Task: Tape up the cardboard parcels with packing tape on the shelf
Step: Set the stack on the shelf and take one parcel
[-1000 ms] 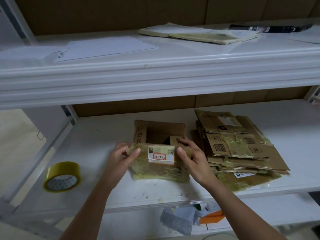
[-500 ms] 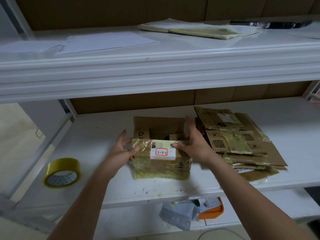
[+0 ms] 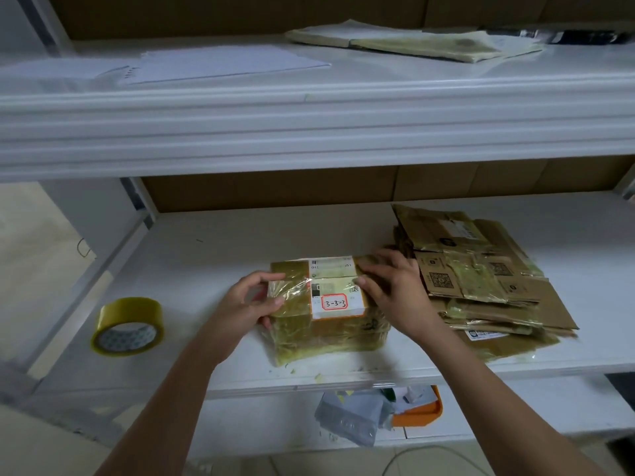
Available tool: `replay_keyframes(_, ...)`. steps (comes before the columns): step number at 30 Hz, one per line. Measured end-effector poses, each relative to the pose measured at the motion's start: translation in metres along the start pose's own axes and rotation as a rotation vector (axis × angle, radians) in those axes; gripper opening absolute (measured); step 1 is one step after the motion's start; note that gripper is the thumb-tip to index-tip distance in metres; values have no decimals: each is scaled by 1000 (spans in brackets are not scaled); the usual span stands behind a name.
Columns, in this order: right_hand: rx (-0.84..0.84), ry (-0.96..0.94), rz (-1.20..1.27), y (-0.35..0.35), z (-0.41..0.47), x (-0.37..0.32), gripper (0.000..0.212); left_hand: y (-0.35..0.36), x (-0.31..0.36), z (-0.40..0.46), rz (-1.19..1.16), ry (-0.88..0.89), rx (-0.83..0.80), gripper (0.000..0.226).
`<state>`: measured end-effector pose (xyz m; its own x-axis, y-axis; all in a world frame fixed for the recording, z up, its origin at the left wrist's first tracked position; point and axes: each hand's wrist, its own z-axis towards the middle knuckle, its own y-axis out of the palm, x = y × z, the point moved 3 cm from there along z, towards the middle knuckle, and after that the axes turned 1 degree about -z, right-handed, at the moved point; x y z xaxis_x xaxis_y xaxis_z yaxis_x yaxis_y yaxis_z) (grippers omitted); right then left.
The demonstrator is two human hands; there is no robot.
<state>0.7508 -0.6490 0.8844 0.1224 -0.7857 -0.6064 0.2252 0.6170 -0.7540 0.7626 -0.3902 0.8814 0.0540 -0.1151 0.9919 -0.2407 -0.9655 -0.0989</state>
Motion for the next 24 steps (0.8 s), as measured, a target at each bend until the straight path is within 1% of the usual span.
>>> replay_keyframes(2,-18,19,35,6,-4,0,35,-2,-9,0,10,12,51,25)
replay_keyframes(4,-24,33,120,9,-6,-1,33,-1,-15,0,2,7,91,21)
replay_keyframes(9,61,2,191,6,-11,-2,30,-2,-21,-2,-56,10,99,20)
replay_keyframes(11,86,13,240,7,-14,3,28,0,-25,-2,-65,2,125,19)
replay_keyframes(15,75,51,290,12,-10,8,28,5,-25,6,32,22,226,17)
replay_keyframes(19,108,39,327,21,2,15,27,6,-24,13,61,56,221,19)
replay_keyframes(22,132,44,379,25,5,20,27,7,-25,13,69,72,248,20)
replay_keyframes(24,143,6,395,26,2,21,27,6,-27,9,82,88,255,19)
